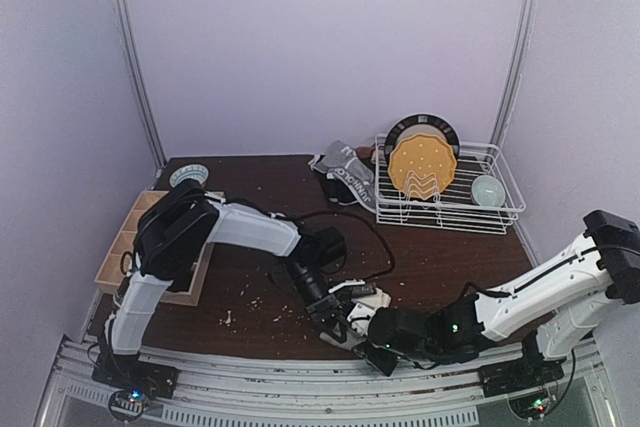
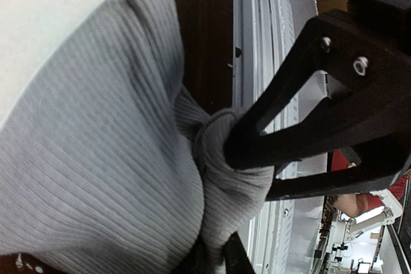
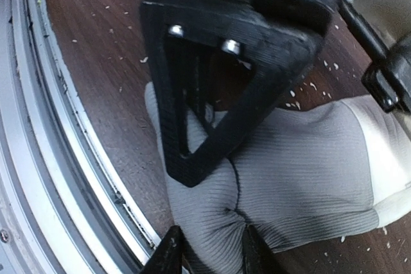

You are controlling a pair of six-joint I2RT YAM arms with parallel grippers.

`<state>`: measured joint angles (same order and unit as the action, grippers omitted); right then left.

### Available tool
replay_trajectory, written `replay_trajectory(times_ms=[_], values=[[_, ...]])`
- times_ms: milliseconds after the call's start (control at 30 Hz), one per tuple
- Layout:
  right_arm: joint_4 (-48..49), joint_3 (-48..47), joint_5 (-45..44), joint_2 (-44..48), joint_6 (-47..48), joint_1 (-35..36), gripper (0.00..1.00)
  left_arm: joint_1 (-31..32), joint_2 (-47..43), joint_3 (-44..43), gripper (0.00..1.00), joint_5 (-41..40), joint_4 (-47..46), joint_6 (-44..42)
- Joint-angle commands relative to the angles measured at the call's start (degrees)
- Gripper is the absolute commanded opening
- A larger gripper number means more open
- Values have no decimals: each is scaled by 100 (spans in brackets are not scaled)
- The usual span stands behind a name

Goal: Roll the underwear
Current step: Roll the underwear at the center of the board.

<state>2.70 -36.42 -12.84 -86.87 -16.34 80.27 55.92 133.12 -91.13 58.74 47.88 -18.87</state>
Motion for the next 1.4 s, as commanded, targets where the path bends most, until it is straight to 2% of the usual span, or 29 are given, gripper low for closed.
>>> replay_trajectory(times_ms=[0,67,100,167,233,267,300,333,500,633,700,833,900,967,1067,1167,1233,1300,1367], values=[[-226,149,76,-197,-389,-50,25,-49,-23,33,12,-225,-145,-46],[-221,152,99,-243,-464,-62,17,-55,-137,115,17,-292,-280,26],[-180,167,133,-257,-492,-62,13,-55,-185,139,29,-338,-323,50],[-74,235,183,-264,-555,-60,6,-56,-299,220,42,-487,-439,141],[58,330,250,-212,-596,-63,1,-74,-440,368,72,-667,-640,271],[105,377,266,-174,-625,-60,0,-101,-535,481,81,-777,-769,365],[136,421,285,-122,-645,-57,0,-113,-672,595,95,-969,-935,496],[150,461,337,-96,-658,-63,0,-128,-812,747,97,-1223,-1115,670],[219,617,377,30,-701,-81,0,-332,-1502,1603,98,-2567,-2118,1406],[300,668,411,36,-702,-90,0,-587,-1982,2264,98,-2895,-3077,2008],[371,694,414,21,-697,-99,0,-591,-2090,2366,97,-3220,-3237,2115],[550,761,638,61,-782,-220,0,-600,-2506,2756,98,-4382,-3727,2445],[730,873,922,153,-867,-382,0,-604,-3013,3213,98,-4963,-4317,2592],[967,1005,1336,250,-980,-620,0,-487,-3587,3919,98,-5886,-5184,2621],[1241,1149,2057,390,-1166,-1028,0,-220,-4392,5039,98,-6622,-6753,2117],[1452,1248,2729,457,-1380,-1519,0,-24,-4815,5555,98,-6446,-7507,1731],[1633,1333,3122,442,-1563,-1785,0,-20,-4952,5695,98,-5895,-7708,1753],[1801,1397,3503,392,-1731,-2017,0,-84,-5018,5698,98,-5174,-7502,1878],[1943,1407,3912,280,-1863,-2214,0,-216,-4969,5988,98,-4337,-8089,2112]])
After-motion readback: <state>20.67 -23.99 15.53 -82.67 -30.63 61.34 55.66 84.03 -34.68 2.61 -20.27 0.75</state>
